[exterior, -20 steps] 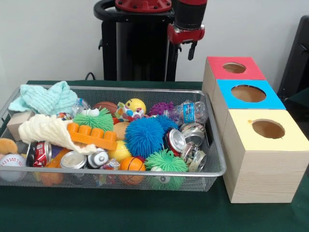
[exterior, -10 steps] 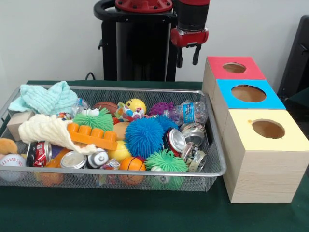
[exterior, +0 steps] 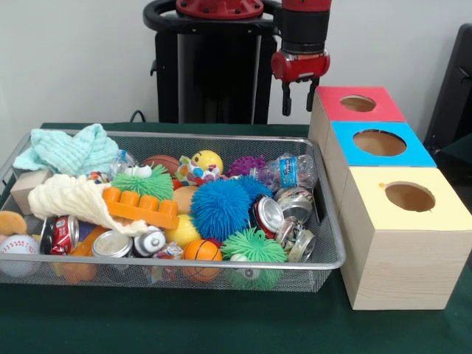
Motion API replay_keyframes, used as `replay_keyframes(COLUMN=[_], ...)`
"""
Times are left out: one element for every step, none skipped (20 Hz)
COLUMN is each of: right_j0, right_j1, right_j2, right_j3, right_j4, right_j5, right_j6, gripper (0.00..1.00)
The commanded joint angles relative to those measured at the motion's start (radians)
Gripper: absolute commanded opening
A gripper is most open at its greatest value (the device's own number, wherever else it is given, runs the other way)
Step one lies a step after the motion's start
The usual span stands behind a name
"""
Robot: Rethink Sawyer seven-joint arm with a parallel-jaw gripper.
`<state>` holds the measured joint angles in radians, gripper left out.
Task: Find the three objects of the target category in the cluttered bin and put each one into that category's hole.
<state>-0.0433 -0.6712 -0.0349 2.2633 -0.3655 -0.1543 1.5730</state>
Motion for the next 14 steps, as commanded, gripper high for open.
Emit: replay_keyframes(right_j0=[0.014,0.012,0.010,0.008,0.007,0.006,0.004,0.004,0.006,0.003,-0.001,-0.006,-0.006,-0.006], right_j1=[0.079,0.084,0.089,0.095,0.094,0.093,0.092,0.092,0.094,0.092,0.091,0.085,0.081,0.076], right_j2=[-0.013,-0.015,-0.017,-0.019,-0.020,-0.022,-0.023,-0.028,-0.033,-0.033,-0.033,-0.032,-0.034,-0.035], right_j3=[-0.185,-0.192,-0.200,-0.207,-0.211,-0.214,-0.217,-0.223,-0.229,-0.233,-0.236,-0.236,-0.234,-0.232], right_j4=[0.006,0.003,0.001,-0.002,-0.006,-0.010,-0.014,-0.018,-0.018,-0.023,-0.028,-0.032,-0.035,-0.039], right_j5=[-0.099,-0.101,-0.103,-0.105,-0.105,-0.105,-0.106,-0.101,-0.097,-0.093,-0.090,-0.088,-0.088,-0.088], right_j6=[0.126,0.124,0.123,0.122,0.119,0.115,0.112,0.106,0.102,0.099,0.096,0.095,0.096,0.097], gripper=[1.00,1.00,1.00,1.00,1.00,1.00,1.00,1.00,1.00,1.00,1.00,1.00,1.00,1.00])
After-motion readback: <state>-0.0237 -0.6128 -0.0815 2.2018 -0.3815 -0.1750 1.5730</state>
